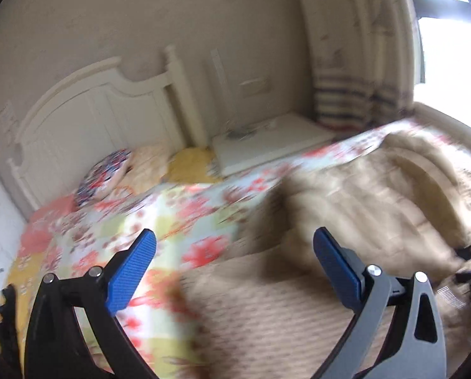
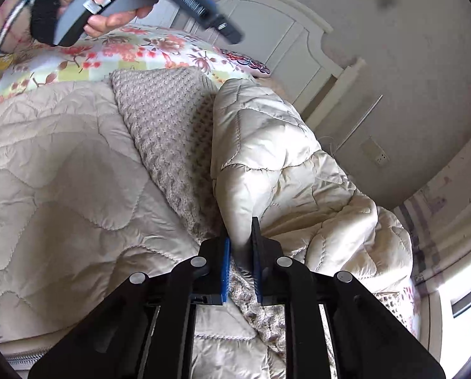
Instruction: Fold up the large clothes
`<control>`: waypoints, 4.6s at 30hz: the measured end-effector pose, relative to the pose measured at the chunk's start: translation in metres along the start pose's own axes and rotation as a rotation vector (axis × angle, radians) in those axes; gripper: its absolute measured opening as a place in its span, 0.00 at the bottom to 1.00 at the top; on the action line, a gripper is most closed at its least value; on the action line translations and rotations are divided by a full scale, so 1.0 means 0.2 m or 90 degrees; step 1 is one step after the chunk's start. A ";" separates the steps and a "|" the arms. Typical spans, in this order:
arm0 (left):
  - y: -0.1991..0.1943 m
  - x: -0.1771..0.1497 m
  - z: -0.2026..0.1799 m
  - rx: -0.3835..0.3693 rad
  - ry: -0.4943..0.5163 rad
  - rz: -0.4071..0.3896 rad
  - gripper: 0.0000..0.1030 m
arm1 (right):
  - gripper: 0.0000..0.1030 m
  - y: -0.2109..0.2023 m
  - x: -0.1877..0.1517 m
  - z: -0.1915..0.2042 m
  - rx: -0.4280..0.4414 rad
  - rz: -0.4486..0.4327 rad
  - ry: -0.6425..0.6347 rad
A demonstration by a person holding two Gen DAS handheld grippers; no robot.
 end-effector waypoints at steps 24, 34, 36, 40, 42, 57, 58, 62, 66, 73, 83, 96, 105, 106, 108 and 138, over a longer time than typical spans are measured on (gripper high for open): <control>0.47 -0.21 -0.46 -0.153 -0.093 0.149 0.98 | 0.17 0.11 -0.37 -0.89 0.004 0.120 0.459; 0.45 -0.22 -0.47 -0.143 -0.088 0.146 0.98 | 0.18 0.05 -0.51 -1.23 -0.231 0.053 0.667; 0.45 -0.22 -0.47 -0.141 -0.087 0.146 0.98 | 0.18 -0.02 -0.52 -1.22 -0.227 0.026 0.684; 0.45 -0.22 -0.47 -0.139 -0.087 0.145 0.98 | 0.18 -0.05 -0.32 -1.05 -0.130 -0.012 0.553; 0.45 -0.21 -0.47 -0.138 -0.086 0.144 0.98 | 0.18 0.00 -0.19 -0.98 -0.095 -0.019 0.485; 0.45 -0.22 -0.47 -0.141 -0.095 0.144 0.98 | 0.12 0.34 -0.34 -0.89 -0.033 0.119 0.604; 0.45 -0.22 -0.47 -0.138 -0.094 0.142 0.98 | 0.12 0.34 -0.34 -0.89 -0.034 0.115 0.605; 0.44 -0.21 -0.47 -0.138 -0.097 0.152 0.98 | 0.12 0.33 -0.38 -0.89 -0.019 0.103 0.619; 0.35 -0.07 -0.41 -0.165 -0.171 0.140 0.98 | 0.12 0.33 -0.37 -0.89 -0.020 0.100 0.621; 0.48 0.06 -0.38 -0.048 -0.180 0.133 0.98 | 0.13 0.32 -0.36 -0.87 -0.023 0.099 0.618; 0.60 -0.09 -0.32 0.007 -0.205 0.171 0.98 | 0.15 0.23 -0.35 -0.92 -0.018 0.073 0.664; 0.60 -0.14 -0.31 0.012 -0.206 0.169 0.98 | 0.50 0.55 -0.25 -1.00 -0.108 0.186 0.567; 0.61 -0.15 -0.27 -0.006 -0.229 0.174 0.98 | 0.54 0.16 -0.17 -0.93 -0.136 0.050 0.573; 0.61 -0.15 -0.27 -0.005 -0.229 0.174 0.98 | 0.55 0.10 -0.14 -0.88 -0.135 0.032 0.552; 0.61 -0.15 -0.27 -0.005 -0.229 0.173 0.98 | 0.59 0.04 -0.10 -0.78 -0.121 0.019 0.502; 0.27 -0.33 -0.42 -0.069 -0.162 0.153 0.98 | 0.81 0.13 -0.36 -0.65 -0.060 0.114 0.568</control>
Point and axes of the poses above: each gripper's, at about its wrist camera, not at the fingertips, and y roughly the way its jaws point, z to its left, x to its top, the point moved 1 cm from there along y, roughly the way its jaws point
